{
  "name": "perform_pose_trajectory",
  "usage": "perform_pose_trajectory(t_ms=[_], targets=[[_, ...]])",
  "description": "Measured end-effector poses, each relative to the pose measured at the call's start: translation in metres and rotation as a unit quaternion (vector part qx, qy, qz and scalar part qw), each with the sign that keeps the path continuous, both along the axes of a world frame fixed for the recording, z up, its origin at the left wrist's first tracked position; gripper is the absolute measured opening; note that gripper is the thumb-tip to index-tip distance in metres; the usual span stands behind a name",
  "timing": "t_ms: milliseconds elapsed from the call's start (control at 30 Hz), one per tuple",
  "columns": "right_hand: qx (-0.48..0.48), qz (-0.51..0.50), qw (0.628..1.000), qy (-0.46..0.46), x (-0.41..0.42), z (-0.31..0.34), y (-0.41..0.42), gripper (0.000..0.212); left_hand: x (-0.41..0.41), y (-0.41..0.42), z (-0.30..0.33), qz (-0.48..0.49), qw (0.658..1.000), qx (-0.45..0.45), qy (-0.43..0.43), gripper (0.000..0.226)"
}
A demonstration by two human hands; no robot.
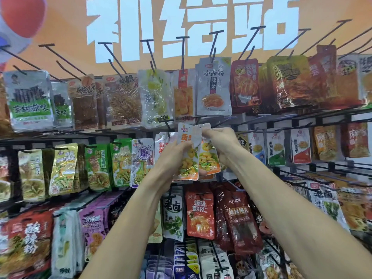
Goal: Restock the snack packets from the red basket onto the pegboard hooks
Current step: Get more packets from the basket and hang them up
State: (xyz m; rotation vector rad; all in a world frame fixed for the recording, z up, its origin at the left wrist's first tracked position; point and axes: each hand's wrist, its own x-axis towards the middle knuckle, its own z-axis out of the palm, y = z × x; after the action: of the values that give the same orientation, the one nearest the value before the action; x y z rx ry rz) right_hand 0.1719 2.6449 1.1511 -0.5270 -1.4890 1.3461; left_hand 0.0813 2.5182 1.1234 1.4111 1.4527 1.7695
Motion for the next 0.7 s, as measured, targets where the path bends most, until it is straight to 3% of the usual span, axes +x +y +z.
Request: perform_pose_trajectory(t_ms=[233,333,700], targets=[[-0.056,0.000,0.997,0.060,-0.008,-0.008,0.008,0.006,-0.006,0.001,-0.007,0.018,0.999,-0.020,0.021,0.018],[-0.067,-0.048,0.996,0.041,-0.017,-0.009,0.013,0.012,-0.009,0.005,-0.009,0.039,0.998,-0.028,0.032,0.025],[0.082,-0.241,0.967,-0.010,-0.002,-0.030,0.006,0.023,0.003,0.006,-0.034,0.104,0.987,0.077,0.091,0.024]])
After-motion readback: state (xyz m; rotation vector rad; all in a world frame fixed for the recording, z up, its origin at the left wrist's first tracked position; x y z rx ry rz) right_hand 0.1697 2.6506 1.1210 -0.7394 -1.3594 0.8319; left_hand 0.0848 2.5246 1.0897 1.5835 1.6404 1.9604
